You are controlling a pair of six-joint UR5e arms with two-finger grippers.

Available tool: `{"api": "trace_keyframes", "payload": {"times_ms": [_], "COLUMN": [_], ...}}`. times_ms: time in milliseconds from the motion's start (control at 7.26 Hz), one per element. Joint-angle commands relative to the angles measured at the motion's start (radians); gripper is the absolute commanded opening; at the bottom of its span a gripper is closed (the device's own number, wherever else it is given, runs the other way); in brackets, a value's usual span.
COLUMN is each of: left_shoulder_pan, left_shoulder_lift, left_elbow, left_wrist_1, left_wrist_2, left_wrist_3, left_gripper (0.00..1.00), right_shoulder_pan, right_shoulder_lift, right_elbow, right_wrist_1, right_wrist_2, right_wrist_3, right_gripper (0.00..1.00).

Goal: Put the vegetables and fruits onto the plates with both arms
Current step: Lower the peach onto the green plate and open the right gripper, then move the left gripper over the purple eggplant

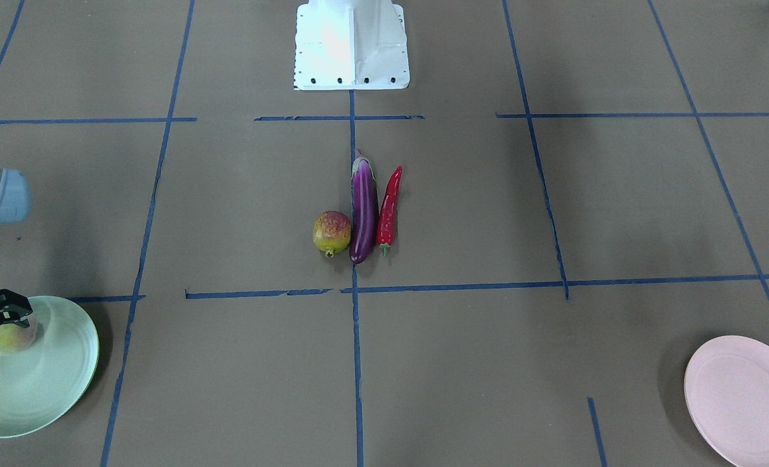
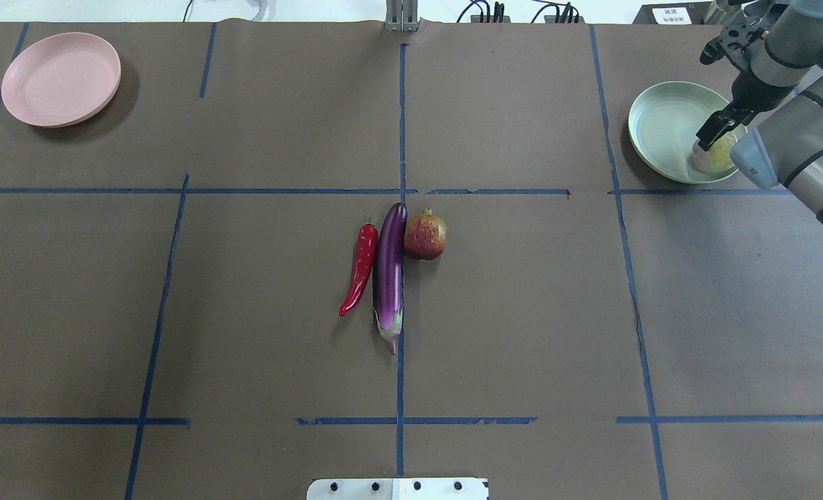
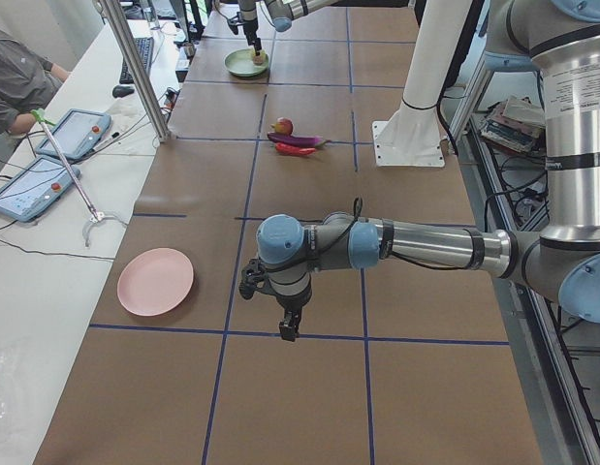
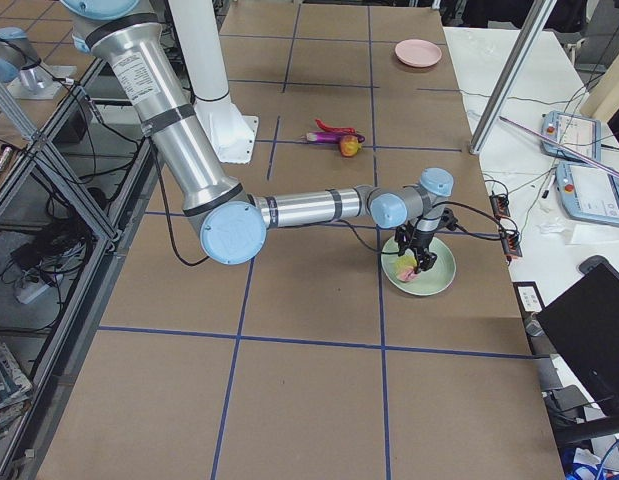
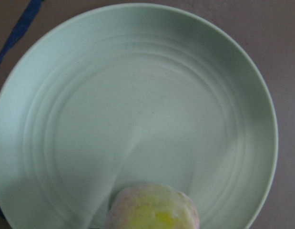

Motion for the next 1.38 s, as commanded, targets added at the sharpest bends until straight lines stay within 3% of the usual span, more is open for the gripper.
{"api": "trace_keyframes", "payload": {"times_ms": [0, 276, 551, 827, 964, 1240], "left_shoulder_pan": [0.000, 0.002, 0.012, 0.115, 0.193, 0.408], "left_shoulder_lift": [-0.007, -0.097, -0.175, -0.227, -0.259, -0.334], "left_elbow": [-0.008, 0.003, 0.012, 0.006, -0.006, -0.074], "left_wrist_1": [-0.001, -0.131, -0.198, -0.201, -0.213, -0.217], "left_wrist_2": [0.002, 0.008, -0.001, -0.133, -0.133, -0.111], "left_wrist_3": [0.003, -0.005, -0.009, -0.271, -0.345, -0.563], "left_gripper": [1.00, 1.00, 1.00, 1.00, 1.00, 1.00], "right_shoulder_pan": [0.100, 0.230, 0.306, 0.372, 0.372, 0.374], "right_shoulder_lift": [-0.021, -0.114, -0.308, -0.433, -0.461, -0.467], "right_elbow": [0.009, 0.021, 0.184, 0.277, 0.309, 0.392], "right_wrist_1": [-0.010, -0.003, -0.006, -0.008, -0.016, -0.155], "right_wrist_2": [0.073, 0.179, 0.213, 0.213, 0.215, 0.192], "right_wrist_3": [0.031, 0.028, 0.031, 0.031, 0.031, 0.026], "right_gripper": [1.00, 0.99, 1.00, 1.00, 1.00, 1.00]}}
